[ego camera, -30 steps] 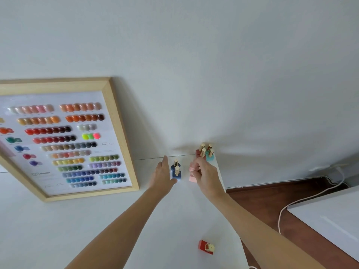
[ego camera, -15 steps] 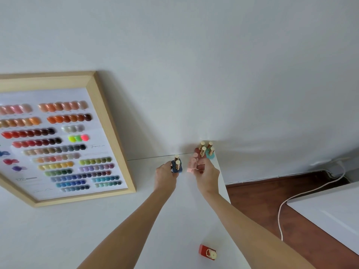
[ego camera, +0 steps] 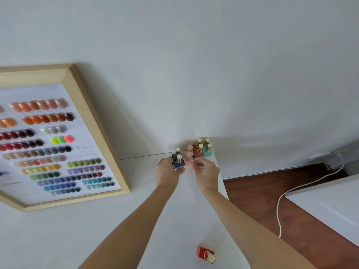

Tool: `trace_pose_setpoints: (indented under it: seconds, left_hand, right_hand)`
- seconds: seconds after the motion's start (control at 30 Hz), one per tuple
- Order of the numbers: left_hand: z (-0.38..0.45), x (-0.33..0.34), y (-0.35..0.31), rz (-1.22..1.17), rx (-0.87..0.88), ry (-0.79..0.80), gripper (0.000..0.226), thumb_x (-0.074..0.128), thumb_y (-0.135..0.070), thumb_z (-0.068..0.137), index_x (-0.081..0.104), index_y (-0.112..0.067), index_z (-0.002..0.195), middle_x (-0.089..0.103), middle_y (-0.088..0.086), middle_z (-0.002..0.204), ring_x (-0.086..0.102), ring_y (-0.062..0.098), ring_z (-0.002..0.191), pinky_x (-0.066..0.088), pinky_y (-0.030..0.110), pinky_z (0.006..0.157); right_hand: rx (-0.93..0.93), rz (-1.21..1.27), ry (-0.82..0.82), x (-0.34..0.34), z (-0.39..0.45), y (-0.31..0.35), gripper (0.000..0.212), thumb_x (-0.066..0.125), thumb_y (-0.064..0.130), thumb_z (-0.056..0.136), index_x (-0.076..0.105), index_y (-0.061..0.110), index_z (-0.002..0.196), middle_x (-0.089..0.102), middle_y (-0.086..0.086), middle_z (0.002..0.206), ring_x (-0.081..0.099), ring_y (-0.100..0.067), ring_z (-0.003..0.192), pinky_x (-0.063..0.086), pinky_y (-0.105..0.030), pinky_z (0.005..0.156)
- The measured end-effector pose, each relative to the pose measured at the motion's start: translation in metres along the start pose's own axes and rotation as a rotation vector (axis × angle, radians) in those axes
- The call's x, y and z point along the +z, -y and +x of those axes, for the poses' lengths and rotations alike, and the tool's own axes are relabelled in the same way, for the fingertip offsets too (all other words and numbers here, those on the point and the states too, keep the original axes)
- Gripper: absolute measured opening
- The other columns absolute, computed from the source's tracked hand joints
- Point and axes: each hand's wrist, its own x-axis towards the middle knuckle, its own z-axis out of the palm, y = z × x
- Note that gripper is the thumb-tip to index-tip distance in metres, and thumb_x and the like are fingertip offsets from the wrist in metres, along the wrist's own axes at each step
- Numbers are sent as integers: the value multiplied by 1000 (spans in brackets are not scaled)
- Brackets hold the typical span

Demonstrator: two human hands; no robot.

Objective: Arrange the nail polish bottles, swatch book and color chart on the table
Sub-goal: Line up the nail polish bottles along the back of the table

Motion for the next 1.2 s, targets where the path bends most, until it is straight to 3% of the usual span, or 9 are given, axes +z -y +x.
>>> trace_pose_setpoints:
  seconds: [0.1,0.17,0.3,0.4,0.53,0.63,0.87,1.13,1.2]
  left_hand:
    - [3,4,-4,2,-11,-22,31,79,-26,75,65,-6,95,65,11,94,61,27,85,45,31,69]
    - [6,6,-6,7,-18,-26,31,79,-28,76,65,-6,93,66,11,93,61,27,83,45,30,67]
    - [11,10,-9,-29,-40,-37,30,77,-27,76,65,-4,90,66,13,90,60,28,80,40,30,64]
    - [14,11,-12,-50,-47,-61,28,77,-26,77,66,-3,89,67,14,89,60,28,80,40,30,64]
    - [19,12,-15,-12,-44,-72,31,75,-30,79,66,-3,90,67,13,90,60,25,81,39,29,64]
    - [20,14,-17,10,-32,-67,36,77,-35,77,64,-5,93,67,11,92,59,24,82,38,28,64]
    - [23,18,-16,29,-42,-91,37,76,-35,77,65,-4,94,65,13,95,59,28,86,38,29,67]
    - [22,14,-16,43,-41,-58,32,76,-30,77,67,-5,93,70,11,92,60,24,84,38,27,65]
    - [19,9,-16,31,-40,-35,34,78,-29,75,65,-6,97,70,10,95,60,22,86,40,27,67]
  right_hand:
    - [35,35,-92,-5,-3,-9,16,74,10,77,58,11,75,62,-1,67,57,-15,61,41,-3,60]
    - [74,77,-157,-10,-1,-14,25,76,8,75,52,13,82,58,-3,72,56,-19,64,38,-1,58]
    - [90,51,-122,-22,18,-21,51,74,6,76,50,8,121,55,-12,112,57,-20,76,38,-9,68]
    - [37,-4,-13,-27,32,-25,64,74,7,78,44,10,135,56,-10,122,58,-15,79,45,-19,77]
    - [-55,2,50,-26,41,-24,51,78,11,73,57,15,119,65,3,92,63,-16,77,41,1,64]
    - [-58,36,50,-24,44,-22,43,81,20,71,61,15,108,62,8,82,61,-15,72,43,-5,63]
    - [-97,-9,25,-20,46,-20,33,80,17,72,64,13,101,65,6,82,57,-8,67,49,-18,68]
    - [-86,-32,75,-28,43,-17,37,77,9,75,61,7,109,71,-8,96,58,-9,73,37,5,62]
    - [-82,-39,100,-34,39,-16,38,75,9,76,59,9,110,69,-9,99,61,-12,77,38,3,61]
